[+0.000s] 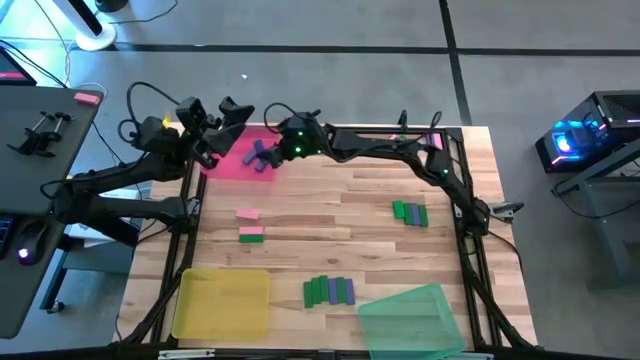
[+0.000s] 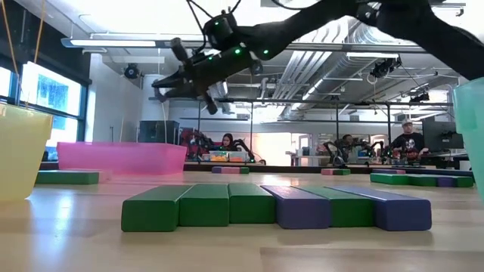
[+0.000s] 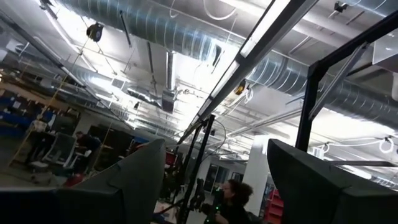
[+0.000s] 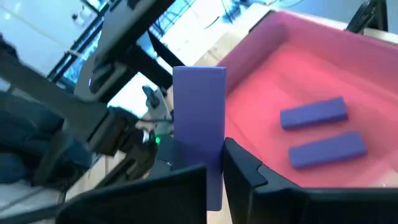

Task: Sort blocks
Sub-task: Put the violet block into the pink bin

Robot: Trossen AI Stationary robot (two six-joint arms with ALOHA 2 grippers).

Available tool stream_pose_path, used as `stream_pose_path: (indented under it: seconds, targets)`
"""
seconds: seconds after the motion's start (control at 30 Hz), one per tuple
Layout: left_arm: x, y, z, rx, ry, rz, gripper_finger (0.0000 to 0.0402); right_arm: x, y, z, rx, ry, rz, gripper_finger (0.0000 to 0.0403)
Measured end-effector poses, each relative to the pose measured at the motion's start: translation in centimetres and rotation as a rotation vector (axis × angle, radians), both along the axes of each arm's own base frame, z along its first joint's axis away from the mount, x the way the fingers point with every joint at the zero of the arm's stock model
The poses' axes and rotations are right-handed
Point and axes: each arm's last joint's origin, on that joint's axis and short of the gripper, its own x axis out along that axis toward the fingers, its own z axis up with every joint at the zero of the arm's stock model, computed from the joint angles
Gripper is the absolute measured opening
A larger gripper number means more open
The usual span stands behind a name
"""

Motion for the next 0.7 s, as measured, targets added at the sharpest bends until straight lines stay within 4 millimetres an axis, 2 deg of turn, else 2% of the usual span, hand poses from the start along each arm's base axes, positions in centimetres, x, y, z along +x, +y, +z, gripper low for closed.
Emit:
stream_pose_path:
  seconds: [0.2,0.33,0.43,0.7]
  targets:
    - [0.1,0.0,-0.2,-0.048,0.015,-0.028,0.0268,1.1,-0.4,-1.2,-0.009,0.007,-0.028,0.0009]
    - [0.1,0.0,-0.2,-0.050,0.015,-0.030,0.0268,1.1,-0.5,-1.7,-0.003,0.032,-0.094,0.0031]
    - [0.1,0.0,-0.1,-0.049,0.014,-0.030,0.0268,1.0,-0.9,-1.6,-0.033,0.024,-0.091,0.0074]
    - [0.1,0.0,-0.1,-0.065,0.013,-0.041,0.0268,0.8,-2.2,-1.1,-0.013,-0.029,-0.145,0.0235]
